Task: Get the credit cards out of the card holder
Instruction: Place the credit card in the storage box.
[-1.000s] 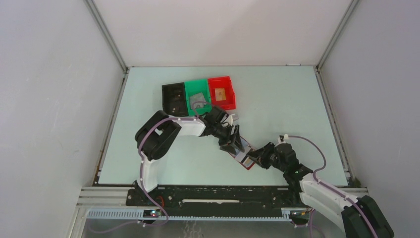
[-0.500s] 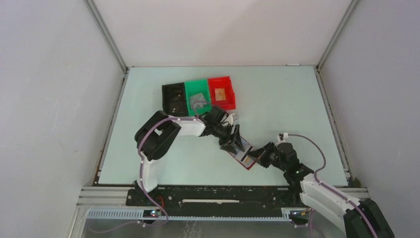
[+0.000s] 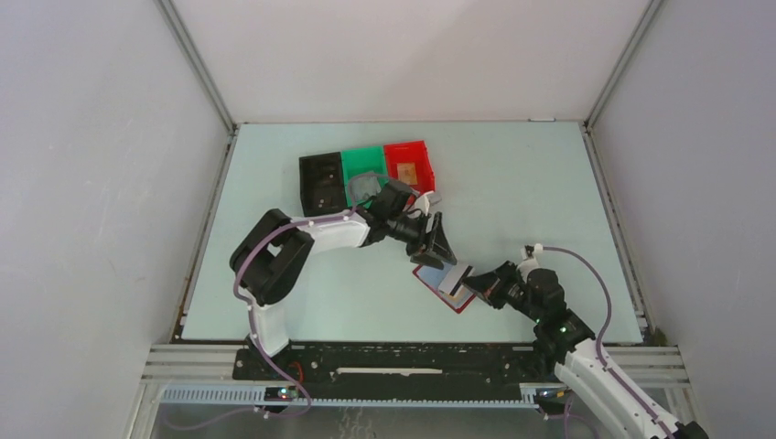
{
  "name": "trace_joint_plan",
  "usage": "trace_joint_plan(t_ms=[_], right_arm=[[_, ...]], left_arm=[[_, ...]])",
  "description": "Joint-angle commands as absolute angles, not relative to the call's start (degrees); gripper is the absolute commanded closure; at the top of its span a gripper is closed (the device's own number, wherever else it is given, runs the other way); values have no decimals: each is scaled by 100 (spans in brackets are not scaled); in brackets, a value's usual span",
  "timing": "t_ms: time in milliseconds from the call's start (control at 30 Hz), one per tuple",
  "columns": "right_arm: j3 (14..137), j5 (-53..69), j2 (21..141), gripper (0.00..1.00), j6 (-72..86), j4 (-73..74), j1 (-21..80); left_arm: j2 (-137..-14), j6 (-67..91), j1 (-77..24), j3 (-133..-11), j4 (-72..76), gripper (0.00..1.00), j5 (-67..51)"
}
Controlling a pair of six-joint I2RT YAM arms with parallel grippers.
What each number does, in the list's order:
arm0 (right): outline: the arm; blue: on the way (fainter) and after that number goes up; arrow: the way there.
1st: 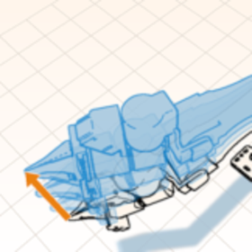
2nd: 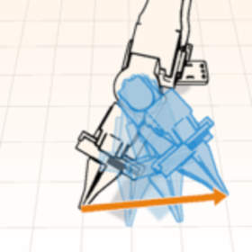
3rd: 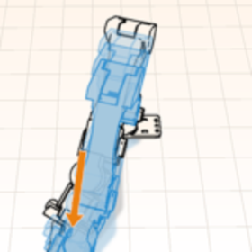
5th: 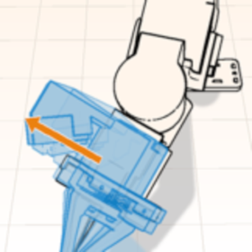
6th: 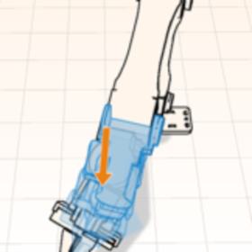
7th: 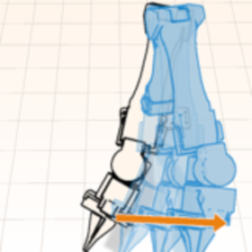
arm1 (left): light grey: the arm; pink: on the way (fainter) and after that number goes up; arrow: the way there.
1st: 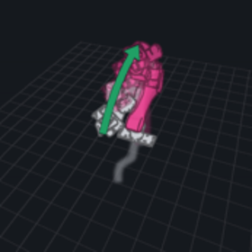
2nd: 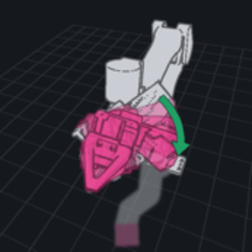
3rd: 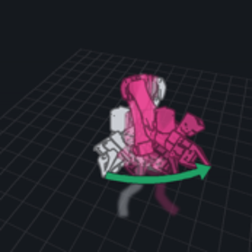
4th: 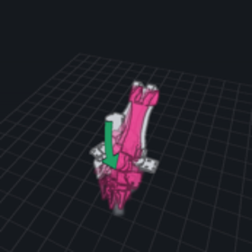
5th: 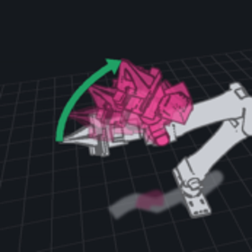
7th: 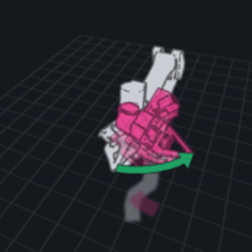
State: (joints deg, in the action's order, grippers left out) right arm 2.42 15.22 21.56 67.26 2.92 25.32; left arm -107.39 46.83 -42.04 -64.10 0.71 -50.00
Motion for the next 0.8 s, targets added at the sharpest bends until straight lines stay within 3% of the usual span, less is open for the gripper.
trace_joint_plan(t_ms=[0,233,633,767], right_arm=[[393,2080,2572,100,6563,-867,2514],[432,2311,3161,100,6669,-1904,2514],[439,2118,2737,100,6616,-1522,2516],[406,2148,2959,100,6660,-1814,2514]], left_arm=[[-10409,5001,-4167,-6235,657,34,-5518],[-10329,4984,-4085,-6072,677,34,-5423],[-10290,4606,-3964,-6056,182,34,-5085],[-10269,4785,-3964,-6012,520,43,-5364]])
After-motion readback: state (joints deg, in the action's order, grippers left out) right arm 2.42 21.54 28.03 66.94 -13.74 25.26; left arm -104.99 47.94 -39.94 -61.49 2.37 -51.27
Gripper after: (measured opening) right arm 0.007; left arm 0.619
